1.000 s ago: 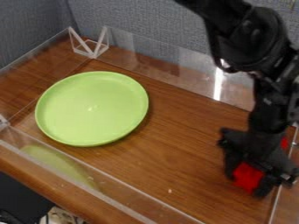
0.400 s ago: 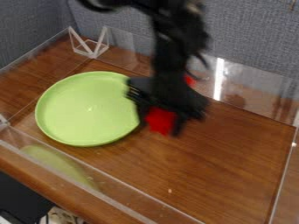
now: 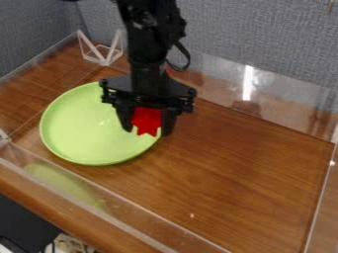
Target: Put the red object on the green plate
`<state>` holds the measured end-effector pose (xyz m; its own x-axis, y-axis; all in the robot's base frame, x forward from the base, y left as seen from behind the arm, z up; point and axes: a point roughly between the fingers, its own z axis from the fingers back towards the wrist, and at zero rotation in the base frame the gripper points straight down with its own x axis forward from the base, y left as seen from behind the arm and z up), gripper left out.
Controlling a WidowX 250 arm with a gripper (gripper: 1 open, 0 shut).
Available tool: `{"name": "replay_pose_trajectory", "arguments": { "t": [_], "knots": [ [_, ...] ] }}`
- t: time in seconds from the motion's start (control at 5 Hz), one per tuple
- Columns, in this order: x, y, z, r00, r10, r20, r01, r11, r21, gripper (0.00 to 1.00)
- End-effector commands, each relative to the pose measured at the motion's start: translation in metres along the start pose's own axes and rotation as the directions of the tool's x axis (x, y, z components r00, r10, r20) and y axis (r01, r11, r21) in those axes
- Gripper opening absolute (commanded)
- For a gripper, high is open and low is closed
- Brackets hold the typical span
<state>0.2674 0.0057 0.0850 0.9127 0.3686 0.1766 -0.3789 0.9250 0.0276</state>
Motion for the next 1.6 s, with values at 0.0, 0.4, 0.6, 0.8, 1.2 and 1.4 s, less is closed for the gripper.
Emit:
{"name": "replay_pose_trajectory", "arguments": {
  "t": [0.0,0.4,0.6,0.8,1.2,1.4],
  "knots": [
    [0.015,-0.008,0.004,0.998,0.042,0.044,-0.042,0.999,-0.008,0.00],
    [0.018,-0.003,-0.005,0.999,0.022,0.032,-0.022,1.000,0.002,0.00],
    [0.021,0.001,-0.009,0.999,0.025,0.029,-0.025,1.000,0.007,0.00],
    [0.034,0.008,-0.014,0.999,-0.045,0.028,0.045,0.999,-0.001,0.00],
    [0.048,0.018,-0.017,0.994,-0.106,0.015,0.106,0.994,0.000,0.00],
    [0.054,0.020,-0.016,0.996,-0.087,0.007,0.087,0.996,0.001,0.00]
  ]
}}
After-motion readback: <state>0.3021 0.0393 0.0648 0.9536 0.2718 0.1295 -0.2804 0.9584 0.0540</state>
